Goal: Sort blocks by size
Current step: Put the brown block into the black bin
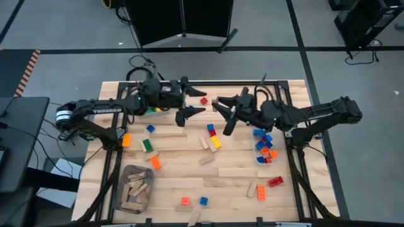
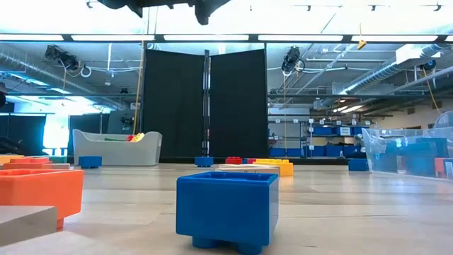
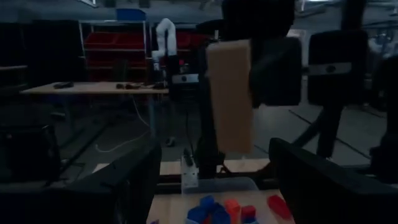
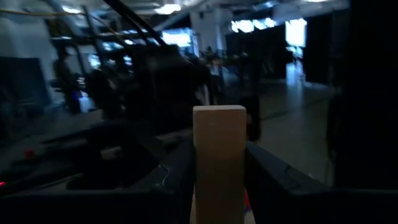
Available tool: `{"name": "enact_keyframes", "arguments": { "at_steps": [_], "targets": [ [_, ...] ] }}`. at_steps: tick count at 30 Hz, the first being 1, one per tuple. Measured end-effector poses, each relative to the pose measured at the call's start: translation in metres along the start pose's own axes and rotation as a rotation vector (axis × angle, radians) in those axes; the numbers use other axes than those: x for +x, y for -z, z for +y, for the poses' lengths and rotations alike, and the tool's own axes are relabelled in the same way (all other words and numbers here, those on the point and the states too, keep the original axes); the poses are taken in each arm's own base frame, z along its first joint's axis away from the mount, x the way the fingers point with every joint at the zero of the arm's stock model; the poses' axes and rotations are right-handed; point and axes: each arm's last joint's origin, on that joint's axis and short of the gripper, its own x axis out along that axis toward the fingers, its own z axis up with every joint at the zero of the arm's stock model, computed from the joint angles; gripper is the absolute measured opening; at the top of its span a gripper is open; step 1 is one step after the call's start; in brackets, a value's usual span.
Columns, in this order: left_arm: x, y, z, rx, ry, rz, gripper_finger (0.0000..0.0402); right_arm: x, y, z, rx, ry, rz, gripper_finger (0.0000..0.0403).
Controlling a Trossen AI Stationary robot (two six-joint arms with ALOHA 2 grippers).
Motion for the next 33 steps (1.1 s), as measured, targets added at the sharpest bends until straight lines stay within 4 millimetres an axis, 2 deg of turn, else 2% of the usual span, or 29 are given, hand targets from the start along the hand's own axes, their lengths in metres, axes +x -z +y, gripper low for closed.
{"name": "enact_keyframes", "arguments": {
  "at_steps": [8, 13, 18, 33],
  "targets": [
    [0.021, 0.016, -0.003, -0.219, 0.049, -0.056, 0.0303, 0.005, -0.003, -0.006, -0.024, -0.108, -0.005, 0.0122],
    [0.027, 0.018, -0.006, -0.27, 0.143, -0.107, 0.0303, 0.005, -0.002, -0.006, -0.048, -0.117, -0.002, 0.0122],
    [0.027, 0.017, -0.007, -0.297, 0.147, -0.116, 0.0301, 0.006, -0.001, -0.006, -0.06, -0.169, 0.012, 0.0122],
    [0.03, 0.019, -0.011, -0.226, 0.113, -0.122, 0.0221, 0.014, -0.003, -0.02, -0.011, -0.238, 0.025, 0.0122]
  ]
}}
